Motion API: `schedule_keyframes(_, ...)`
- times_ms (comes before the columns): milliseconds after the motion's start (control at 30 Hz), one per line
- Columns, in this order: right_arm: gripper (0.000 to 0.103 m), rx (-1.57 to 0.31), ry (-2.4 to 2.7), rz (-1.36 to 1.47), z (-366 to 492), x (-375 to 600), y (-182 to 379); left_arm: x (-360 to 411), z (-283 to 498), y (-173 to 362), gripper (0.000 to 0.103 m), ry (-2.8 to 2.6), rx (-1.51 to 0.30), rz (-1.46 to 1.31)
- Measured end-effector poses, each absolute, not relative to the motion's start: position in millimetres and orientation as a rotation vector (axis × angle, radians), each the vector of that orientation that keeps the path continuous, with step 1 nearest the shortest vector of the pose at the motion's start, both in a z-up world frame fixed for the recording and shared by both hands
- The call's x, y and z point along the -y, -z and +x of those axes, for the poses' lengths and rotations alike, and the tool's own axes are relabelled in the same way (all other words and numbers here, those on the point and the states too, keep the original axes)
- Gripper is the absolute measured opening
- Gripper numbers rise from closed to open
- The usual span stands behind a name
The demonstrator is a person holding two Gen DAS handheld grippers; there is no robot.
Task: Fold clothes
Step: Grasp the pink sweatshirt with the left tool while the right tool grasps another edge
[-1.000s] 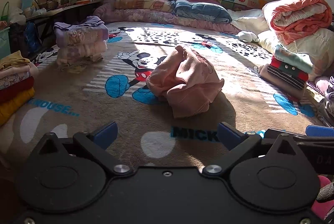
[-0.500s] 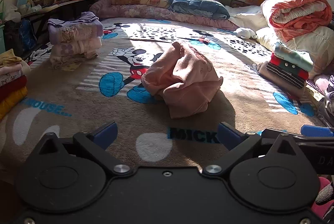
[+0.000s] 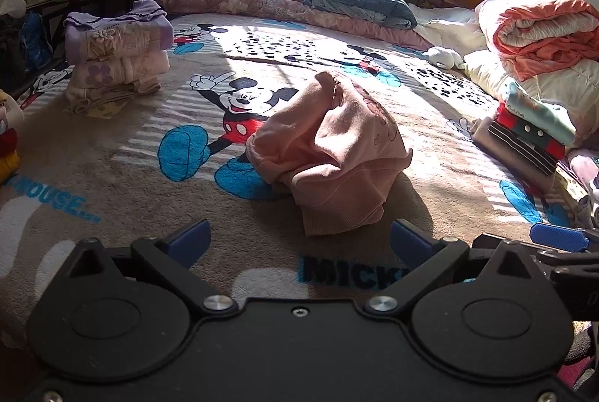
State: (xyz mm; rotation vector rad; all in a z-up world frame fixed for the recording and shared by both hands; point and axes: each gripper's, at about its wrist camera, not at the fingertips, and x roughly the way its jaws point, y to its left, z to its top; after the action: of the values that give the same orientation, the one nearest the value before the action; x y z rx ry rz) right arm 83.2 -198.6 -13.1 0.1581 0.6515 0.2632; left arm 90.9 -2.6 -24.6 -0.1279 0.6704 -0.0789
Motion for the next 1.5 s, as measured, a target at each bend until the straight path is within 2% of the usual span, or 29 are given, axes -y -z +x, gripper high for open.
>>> schedule_keyframes(267,0.103,-0.642,-0.337,0.239,125.9,218.8,21.0,-15.6,134.6,34.3,0.103,0.129,-0.712,-0.221)
schedule_keyframes(700,0.103,-0.787,-0.529,0.407,230.8,245.1,29.4,-57.6,201.7,48.5,0.103,0.217,-0.769,-0.411)
schedule_keyframes(900,0.103,-0.803,-0.539,0.455,289.7,256.6,38.3,-83.7,237.9,65.9,0.102,0.240,-0.782,-0.600)
schedule_keyframes(1000,0.098,-0.805,-0.556,0.506,320.7,261.7,45.9,-98.6,253.0,74.9,0.102,0.268,-0.782,-0.727)
schedule_keyframes(1067,0.090,-0.808,-0.556,0.521,340.7,262.8,53.3,-106.5,264.3,81.5,0.101,0.280,-0.778,-0.795)
schedule_keyframes(1400,0.090,-0.852,-0.575,0.604,394.0,256.1,93.1,-116.5,297.2,119.5,0.100,0.336,-0.842,-0.967)
schedule_keyframes(1433,0.083,-0.854,-0.586,0.619,395.3,255.4,96.1,-115.9,298.4,122.1,0.098,0.338,-0.848,-0.975)
schedule_keyframes(1467,0.068,-0.856,-0.597,0.634,396.6,254.8,99.1,-114.4,300.0,125.8,0.093,0.344,-0.855,-0.979)
schedule_keyframes(1500,0.063,-0.858,-0.608,0.650,397.9,254.1,102.1,-113.3,300.2,127.0,0.089,0.352,-0.857,-0.983)
